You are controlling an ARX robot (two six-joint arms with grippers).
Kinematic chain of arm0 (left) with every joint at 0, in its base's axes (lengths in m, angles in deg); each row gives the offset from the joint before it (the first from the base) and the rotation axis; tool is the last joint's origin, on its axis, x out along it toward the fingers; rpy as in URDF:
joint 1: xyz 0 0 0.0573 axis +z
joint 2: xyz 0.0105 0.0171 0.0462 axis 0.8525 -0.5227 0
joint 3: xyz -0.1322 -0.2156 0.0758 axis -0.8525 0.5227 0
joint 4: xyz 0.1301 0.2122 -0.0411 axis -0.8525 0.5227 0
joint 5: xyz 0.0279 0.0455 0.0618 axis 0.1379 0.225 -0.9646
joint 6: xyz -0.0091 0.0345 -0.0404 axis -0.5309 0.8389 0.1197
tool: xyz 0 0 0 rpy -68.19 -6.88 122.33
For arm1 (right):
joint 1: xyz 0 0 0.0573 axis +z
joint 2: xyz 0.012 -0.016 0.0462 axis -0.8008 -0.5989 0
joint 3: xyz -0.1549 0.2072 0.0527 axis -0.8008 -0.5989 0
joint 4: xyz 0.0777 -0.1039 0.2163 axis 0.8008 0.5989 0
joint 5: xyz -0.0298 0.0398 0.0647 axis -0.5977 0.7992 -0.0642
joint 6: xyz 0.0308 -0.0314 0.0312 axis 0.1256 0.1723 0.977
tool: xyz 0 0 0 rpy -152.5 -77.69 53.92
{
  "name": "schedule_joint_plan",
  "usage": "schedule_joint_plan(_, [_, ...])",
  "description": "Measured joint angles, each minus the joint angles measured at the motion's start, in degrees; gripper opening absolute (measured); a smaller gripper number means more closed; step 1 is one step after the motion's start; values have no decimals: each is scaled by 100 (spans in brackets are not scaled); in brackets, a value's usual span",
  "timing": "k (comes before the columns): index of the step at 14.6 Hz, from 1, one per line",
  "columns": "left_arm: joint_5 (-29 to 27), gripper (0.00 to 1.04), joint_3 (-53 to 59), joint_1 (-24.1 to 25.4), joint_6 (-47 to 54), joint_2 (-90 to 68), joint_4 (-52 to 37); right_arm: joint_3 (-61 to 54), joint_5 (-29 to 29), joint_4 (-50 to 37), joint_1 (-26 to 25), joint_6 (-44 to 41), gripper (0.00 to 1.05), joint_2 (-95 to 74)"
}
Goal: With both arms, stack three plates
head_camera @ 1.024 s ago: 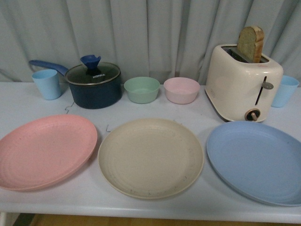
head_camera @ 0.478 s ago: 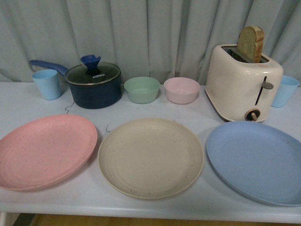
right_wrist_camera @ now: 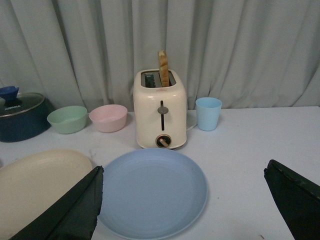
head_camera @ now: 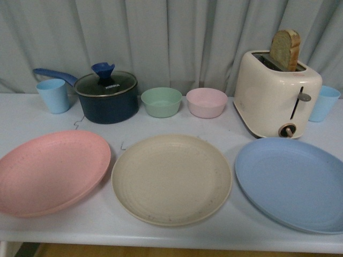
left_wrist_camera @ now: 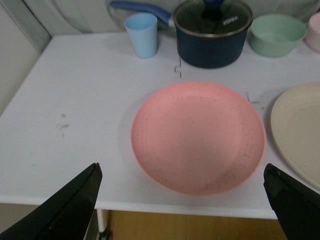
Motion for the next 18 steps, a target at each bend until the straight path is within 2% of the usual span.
schedule_joint_plan(5, [1187, 98, -1873, 372, 361, -3200, 63, 0, 0, 2, 0, 0, 98, 0])
schedule_joint_plan(8, [1622, 98, -2861, 737, 662, -4754, 234, 0, 0, 2, 0, 2, 98, 0])
schedule_joint_plan(14, [1985, 98, -4686, 1493, 1193, -6767, 1047, 0, 0, 2, 0, 0, 98, 0])
schedule_joint_plan(18, [1963, 98, -5154, 1650, 1419, -7573, 1211, 0, 0, 2, 0, 0, 98, 0])
